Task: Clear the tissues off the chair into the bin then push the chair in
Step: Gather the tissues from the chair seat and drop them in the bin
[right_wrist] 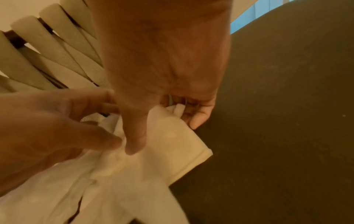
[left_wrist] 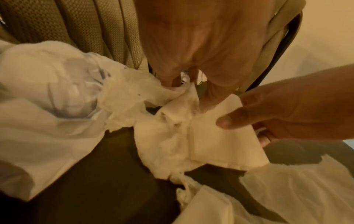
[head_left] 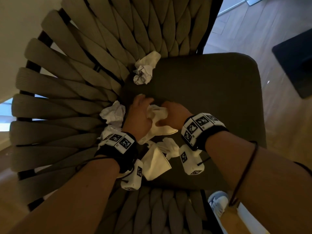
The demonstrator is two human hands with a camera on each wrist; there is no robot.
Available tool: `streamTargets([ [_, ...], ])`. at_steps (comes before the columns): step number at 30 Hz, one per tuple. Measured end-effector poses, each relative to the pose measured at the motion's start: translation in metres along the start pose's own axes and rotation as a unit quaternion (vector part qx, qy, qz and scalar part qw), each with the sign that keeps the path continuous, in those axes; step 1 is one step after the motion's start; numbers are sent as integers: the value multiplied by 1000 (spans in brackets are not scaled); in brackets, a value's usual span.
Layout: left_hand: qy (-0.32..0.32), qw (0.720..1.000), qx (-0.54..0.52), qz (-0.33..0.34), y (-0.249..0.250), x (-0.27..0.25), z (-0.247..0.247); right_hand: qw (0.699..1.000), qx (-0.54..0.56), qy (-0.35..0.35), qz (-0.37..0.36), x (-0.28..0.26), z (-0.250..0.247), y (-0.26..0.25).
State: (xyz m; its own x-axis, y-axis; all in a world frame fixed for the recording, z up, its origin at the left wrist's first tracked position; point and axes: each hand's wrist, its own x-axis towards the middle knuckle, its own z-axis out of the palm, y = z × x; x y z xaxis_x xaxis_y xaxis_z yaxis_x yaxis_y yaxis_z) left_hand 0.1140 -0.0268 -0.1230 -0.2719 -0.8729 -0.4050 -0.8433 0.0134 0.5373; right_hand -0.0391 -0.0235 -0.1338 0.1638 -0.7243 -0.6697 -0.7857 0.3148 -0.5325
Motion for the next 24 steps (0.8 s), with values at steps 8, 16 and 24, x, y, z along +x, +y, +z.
streamTargets([
  [8, -59, 986, 54, -145, -4, 8, 0, 979, 185, 13, 89, -45, -5, 37],
  [16, -40, 976, -158, -144, 35, 2, 0, 938, 299, 131, 118, -122, -14, 79],
  [24, -165, 981, -35, -94, 75, -25, -2, 886, 374, 249, 117, -180, -12, 122],
])
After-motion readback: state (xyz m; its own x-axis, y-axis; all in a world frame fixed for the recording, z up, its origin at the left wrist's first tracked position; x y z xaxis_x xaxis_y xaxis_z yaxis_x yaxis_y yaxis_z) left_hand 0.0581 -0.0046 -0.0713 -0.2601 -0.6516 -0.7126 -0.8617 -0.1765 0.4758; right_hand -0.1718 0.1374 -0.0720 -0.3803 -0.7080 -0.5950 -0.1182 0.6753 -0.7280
